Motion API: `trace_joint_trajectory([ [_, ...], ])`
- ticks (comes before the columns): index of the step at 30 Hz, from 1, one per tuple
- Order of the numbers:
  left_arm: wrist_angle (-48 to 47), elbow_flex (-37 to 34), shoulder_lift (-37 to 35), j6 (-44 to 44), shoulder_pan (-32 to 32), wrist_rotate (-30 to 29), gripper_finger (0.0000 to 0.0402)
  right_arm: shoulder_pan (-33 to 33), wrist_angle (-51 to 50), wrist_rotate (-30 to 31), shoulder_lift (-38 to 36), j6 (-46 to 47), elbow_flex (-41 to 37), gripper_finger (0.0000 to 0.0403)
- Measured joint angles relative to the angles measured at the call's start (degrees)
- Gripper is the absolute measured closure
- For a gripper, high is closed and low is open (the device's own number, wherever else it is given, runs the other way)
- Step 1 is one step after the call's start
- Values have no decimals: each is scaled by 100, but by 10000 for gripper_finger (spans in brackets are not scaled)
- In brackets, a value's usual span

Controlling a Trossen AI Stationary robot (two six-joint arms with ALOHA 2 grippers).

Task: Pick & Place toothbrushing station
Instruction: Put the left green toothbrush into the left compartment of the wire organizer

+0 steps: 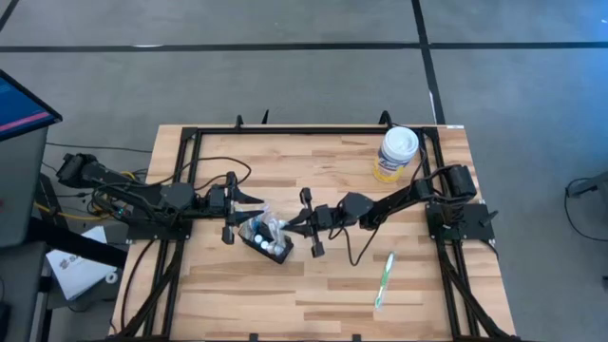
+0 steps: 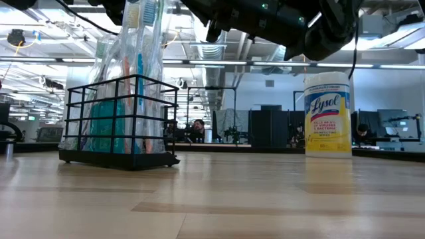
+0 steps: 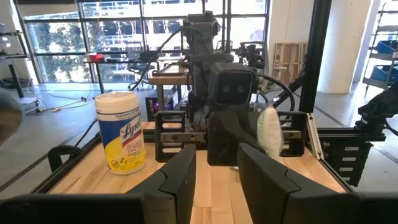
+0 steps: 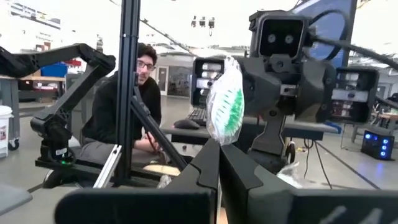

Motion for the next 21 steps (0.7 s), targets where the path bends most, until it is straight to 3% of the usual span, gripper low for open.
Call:
trace_joint_trajectory([
  [5,-2,0,0,0,0,0,289,0,-267,0,-131,-6,0,403],
  [10,-4,0,1,0,0,-1,289,1,-1232,3,-566,-228,2,403],
  [21,2,0,1,0,0,1,289,34,-894,10,-186,-201,4,403],
])
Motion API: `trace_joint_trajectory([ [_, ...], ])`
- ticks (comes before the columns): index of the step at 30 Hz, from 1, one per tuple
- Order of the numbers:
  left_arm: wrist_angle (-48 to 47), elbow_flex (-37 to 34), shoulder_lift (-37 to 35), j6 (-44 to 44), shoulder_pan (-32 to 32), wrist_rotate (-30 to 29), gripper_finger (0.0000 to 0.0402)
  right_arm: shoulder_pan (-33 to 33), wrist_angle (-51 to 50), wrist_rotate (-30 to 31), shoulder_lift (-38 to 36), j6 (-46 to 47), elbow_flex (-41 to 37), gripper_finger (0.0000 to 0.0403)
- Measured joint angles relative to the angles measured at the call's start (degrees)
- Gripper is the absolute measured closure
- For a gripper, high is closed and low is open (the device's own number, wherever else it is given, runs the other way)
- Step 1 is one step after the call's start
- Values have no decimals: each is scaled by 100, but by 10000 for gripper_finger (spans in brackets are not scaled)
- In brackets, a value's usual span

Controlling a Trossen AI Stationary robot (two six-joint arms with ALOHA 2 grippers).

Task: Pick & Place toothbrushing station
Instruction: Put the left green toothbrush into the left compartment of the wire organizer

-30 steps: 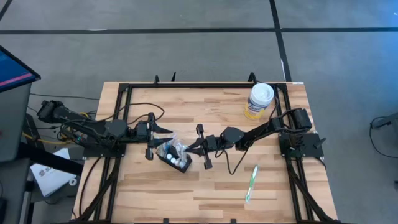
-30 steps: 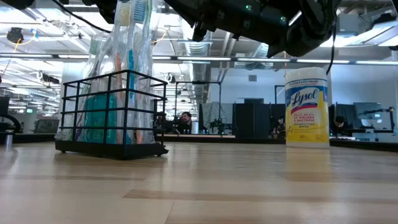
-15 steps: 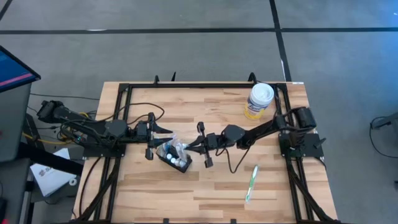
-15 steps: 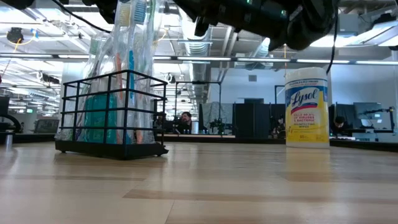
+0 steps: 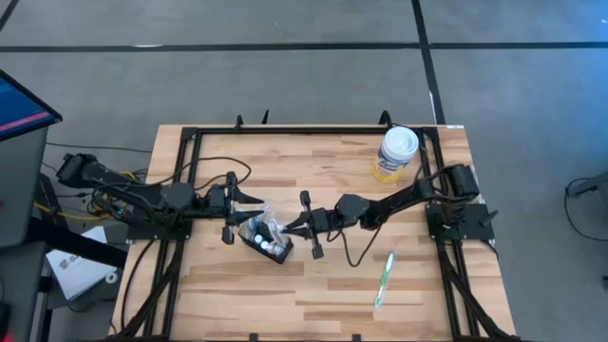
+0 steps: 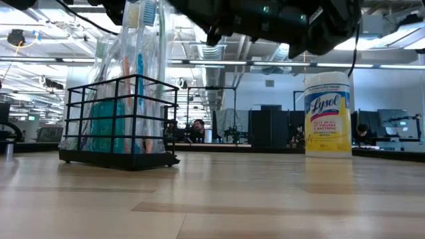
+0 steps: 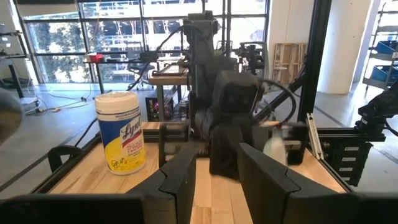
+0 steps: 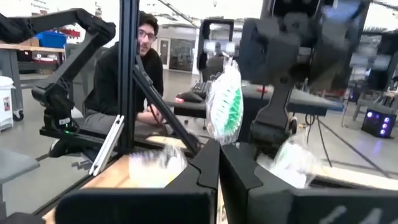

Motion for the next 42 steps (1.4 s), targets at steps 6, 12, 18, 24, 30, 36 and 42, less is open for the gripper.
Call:
trace_joint_trajectory([
  [6,-1,0,0,0,1,-1,289,-89,202,3,289,154,-2,403],
  [12,0,0,0,0,2,-2,289,-117,220,7,479,203,-7,403],
  [18,0,0,0,0,2,0,289,-120,420,3,714,206,-30,403],
  [24,2,0,0,0,0,-1,289,-120,457,6,735,264,-167,403],
  [30,0,0,0,0,0,0,289,-144,354,3,739,223,-194,403],
  [36,-1,0,0,-1,0,-1,289,-139,189,-3,739,216,-196,403],
  [42,-2,0,0,0,0,-2,289,-139,81,-5,737,200,-192,403],
])
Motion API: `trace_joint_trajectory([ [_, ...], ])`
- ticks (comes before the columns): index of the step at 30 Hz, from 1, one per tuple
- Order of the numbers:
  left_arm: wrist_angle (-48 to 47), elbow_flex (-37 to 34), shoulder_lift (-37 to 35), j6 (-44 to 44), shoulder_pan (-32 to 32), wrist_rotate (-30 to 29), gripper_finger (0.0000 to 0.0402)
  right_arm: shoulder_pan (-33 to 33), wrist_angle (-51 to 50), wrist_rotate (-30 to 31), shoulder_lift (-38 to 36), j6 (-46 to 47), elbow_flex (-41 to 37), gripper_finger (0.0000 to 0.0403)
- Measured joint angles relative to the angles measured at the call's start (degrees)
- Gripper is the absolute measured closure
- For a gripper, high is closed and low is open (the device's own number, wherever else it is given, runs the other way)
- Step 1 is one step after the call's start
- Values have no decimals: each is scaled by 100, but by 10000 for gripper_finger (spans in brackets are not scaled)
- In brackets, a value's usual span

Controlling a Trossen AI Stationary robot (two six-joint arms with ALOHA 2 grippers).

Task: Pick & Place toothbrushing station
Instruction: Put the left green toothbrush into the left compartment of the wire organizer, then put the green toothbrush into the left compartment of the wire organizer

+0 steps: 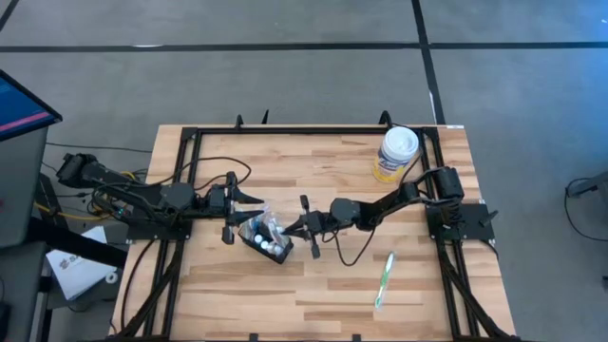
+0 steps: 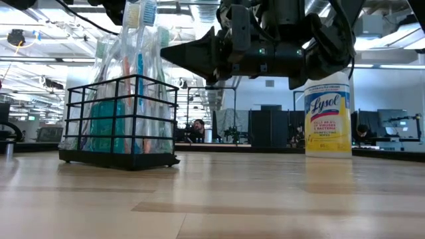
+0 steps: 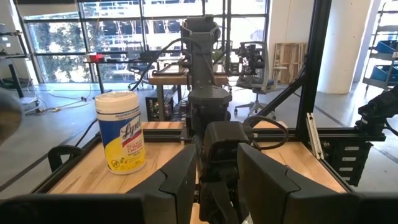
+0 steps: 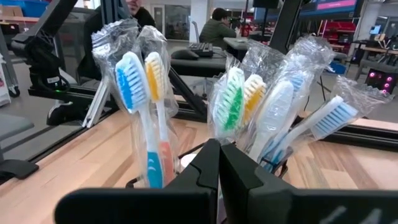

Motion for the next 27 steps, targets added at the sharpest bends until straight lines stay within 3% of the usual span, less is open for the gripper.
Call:
trace_joint_trajectory([
  [11,-8,0,0,-2,1,0,289,13,-31,-115,-20,-64,0,400],
  [18,-28,0,0,-2,1,0,289,-3,-112,-138,-29,-60,0,338],
  [27,-34,0,0,-1,1,1,289,-42,-1726,-139,-965,-60,-1,300],
])
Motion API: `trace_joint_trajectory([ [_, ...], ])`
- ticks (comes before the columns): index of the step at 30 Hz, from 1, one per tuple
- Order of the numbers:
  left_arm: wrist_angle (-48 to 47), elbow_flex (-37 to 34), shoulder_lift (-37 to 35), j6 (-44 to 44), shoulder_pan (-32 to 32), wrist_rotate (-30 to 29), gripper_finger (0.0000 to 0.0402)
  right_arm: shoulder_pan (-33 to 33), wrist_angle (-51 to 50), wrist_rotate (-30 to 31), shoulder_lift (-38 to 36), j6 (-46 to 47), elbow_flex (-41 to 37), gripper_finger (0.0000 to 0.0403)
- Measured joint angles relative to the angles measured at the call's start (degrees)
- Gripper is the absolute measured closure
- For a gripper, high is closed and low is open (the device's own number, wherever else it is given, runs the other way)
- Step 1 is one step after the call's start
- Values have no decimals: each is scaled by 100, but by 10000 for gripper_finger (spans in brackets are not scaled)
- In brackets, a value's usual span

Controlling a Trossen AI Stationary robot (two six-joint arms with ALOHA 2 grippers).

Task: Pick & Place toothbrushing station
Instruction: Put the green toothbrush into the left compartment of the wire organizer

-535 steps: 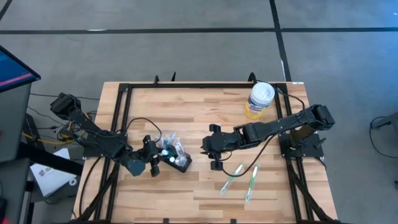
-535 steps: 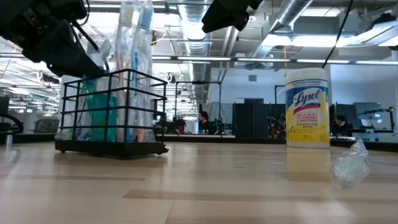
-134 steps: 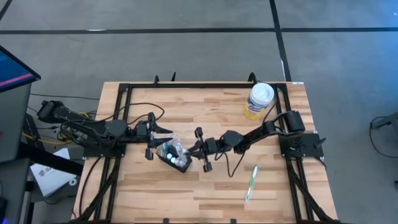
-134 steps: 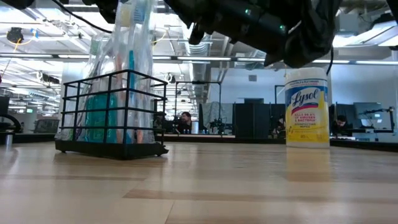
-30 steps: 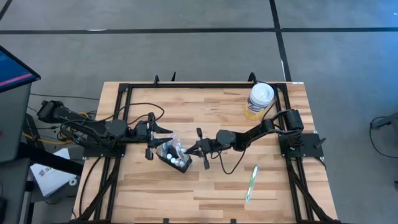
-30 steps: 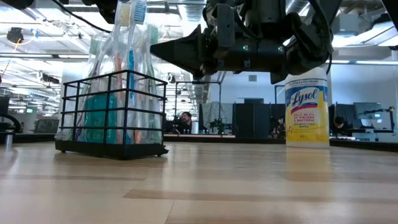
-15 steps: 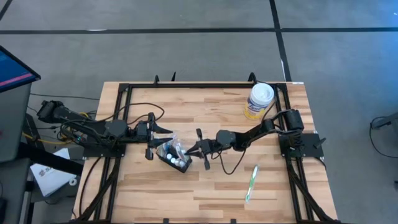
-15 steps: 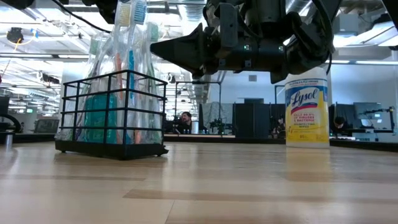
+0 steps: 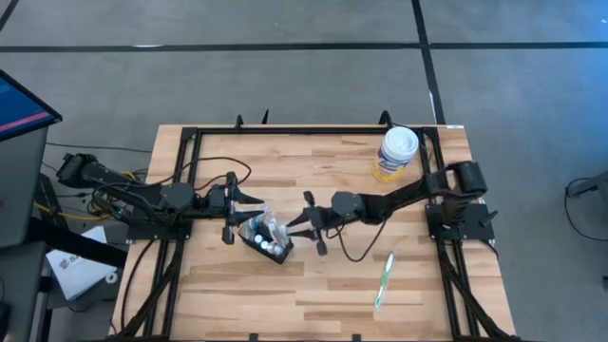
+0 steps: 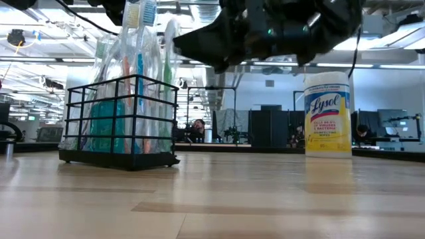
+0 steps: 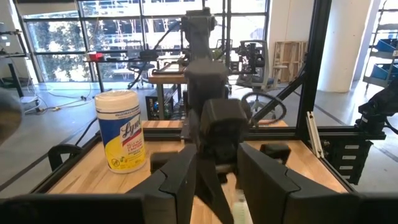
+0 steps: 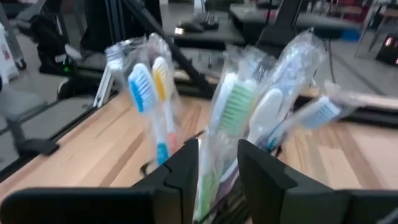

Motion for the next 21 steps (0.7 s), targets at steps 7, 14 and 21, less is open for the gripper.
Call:
trace_joint_trajectory([
  [7,-2,0,0,1,0,0,289,-13,-1796,20,-850,3,-2,301],
  [14,-3,0,0,0,-1,-1,289,-42,-3572,198,-1664,68,1,301],
  [21,-3,0,0,1,-1,-1,289,11,-4933,191,-1997,621,-2,301],
])
